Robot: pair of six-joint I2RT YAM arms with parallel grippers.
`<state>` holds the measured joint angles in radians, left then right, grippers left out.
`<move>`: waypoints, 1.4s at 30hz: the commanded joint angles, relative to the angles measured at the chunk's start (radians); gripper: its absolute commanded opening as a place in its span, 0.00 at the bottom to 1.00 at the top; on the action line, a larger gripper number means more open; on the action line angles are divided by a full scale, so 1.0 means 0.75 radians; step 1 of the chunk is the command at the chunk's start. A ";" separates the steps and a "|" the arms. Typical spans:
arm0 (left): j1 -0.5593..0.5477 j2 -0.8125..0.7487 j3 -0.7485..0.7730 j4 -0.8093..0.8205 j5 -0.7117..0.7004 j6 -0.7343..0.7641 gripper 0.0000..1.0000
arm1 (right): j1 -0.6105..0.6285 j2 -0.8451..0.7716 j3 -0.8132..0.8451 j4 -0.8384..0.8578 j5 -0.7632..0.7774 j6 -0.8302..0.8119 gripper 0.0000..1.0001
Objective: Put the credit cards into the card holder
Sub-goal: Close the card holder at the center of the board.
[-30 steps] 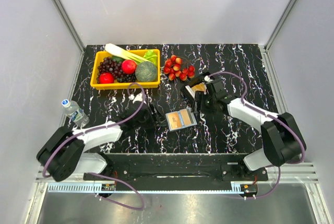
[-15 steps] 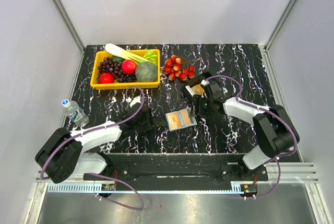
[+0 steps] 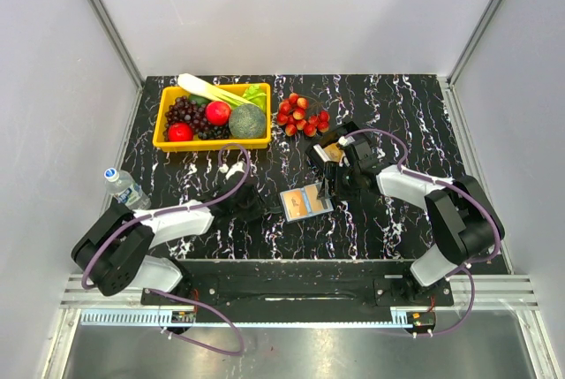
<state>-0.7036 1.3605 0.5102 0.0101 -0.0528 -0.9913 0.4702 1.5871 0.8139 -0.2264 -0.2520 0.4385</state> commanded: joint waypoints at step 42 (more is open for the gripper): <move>-0.138 0.401 0.600 0.281 0.445 0.013 0.00 | -0.001 -0.580 -0.365 0.130 0.571 0.411 0.76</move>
<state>-0.7834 1.6104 0.8768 0.1654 0.2436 -0.9661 0.4702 1.2758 0.5720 -0.0856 -0.0505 0.6899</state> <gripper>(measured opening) 0.035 0.760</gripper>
